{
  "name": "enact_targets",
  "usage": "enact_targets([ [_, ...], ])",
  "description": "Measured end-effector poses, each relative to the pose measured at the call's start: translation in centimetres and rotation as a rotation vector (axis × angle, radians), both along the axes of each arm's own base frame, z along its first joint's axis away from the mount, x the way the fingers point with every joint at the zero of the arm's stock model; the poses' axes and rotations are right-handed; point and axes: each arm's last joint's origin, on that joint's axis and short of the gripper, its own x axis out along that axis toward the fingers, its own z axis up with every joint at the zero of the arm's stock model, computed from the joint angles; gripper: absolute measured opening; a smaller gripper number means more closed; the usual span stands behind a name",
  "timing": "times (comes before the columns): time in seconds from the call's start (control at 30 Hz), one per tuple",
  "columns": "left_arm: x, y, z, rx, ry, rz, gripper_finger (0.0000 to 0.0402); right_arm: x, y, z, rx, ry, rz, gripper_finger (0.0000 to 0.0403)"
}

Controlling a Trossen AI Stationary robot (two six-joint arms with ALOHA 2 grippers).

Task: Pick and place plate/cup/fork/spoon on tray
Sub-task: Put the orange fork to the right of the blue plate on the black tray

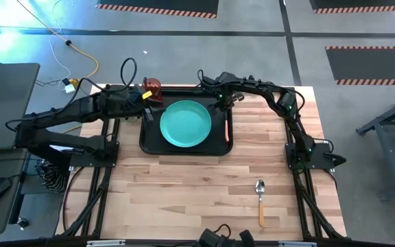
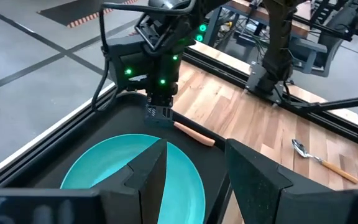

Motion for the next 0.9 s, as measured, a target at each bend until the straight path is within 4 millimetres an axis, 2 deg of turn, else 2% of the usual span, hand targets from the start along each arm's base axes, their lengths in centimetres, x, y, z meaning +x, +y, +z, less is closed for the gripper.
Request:
enact_targets([
  [0.23, -0.1, 0.4, 0.0, -0.001, -0.001, 0.023, 0.0156, -0.1, 0.0, -0.2, -0.004, 0.004, 0.011, 0.0000],
  [0.5, -0.3, 0.9, 0.0, -0.001, -0.001, 0.048, 0.0156, 0.7, -0.3, -0.5, -0.011, -0.086, -0.025, 0.0000],
  [0.9, -0.3, 1.1, 0.0, -0.001, 0.000, 0.058, 0.0156, 0.7, -0.3, -0.4, -0.021, -0.086, 0.008, 0.0000],
])
